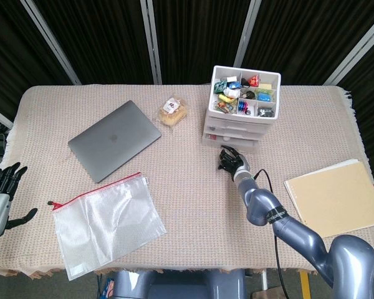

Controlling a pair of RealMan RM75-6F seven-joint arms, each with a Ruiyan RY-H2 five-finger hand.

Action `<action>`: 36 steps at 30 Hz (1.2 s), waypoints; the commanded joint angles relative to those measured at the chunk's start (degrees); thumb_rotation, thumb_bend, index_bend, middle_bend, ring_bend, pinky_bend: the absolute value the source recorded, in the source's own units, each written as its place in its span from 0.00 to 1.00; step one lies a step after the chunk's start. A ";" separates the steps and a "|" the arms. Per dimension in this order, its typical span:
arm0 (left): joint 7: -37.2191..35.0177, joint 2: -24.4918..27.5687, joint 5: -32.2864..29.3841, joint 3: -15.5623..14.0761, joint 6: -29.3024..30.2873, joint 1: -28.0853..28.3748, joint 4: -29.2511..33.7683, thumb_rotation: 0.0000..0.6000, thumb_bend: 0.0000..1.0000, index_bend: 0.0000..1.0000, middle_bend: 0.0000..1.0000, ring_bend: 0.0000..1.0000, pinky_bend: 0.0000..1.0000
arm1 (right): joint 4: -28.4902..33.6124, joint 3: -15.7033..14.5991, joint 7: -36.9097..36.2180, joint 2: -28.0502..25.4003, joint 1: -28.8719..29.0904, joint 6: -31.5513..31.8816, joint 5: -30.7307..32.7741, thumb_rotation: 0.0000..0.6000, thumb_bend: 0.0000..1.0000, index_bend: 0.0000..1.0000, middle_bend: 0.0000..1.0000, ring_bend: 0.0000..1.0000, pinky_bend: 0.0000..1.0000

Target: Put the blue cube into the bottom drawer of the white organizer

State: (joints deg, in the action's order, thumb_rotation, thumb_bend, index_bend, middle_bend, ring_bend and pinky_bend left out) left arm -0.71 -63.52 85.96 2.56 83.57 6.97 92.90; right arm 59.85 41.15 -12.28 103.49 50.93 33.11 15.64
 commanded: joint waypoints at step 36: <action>-0.09 -0.22 0.38 -0.06 0.84 -0.31 -0.46 1.00 0.24 0.06 0.00 0.00 0.00 | 30.40 -5.03 -0.11 -9.09 -9.96 7.94 -10.40 1.00 0.34 0.16 0.74 0.76 0.69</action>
State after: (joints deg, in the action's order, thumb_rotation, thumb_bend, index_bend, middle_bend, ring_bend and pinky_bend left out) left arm -0.78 -63.74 86.31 2.50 84.39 6.67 92.47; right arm 86.15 36.89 -12.22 96.09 42.90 39.67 9.25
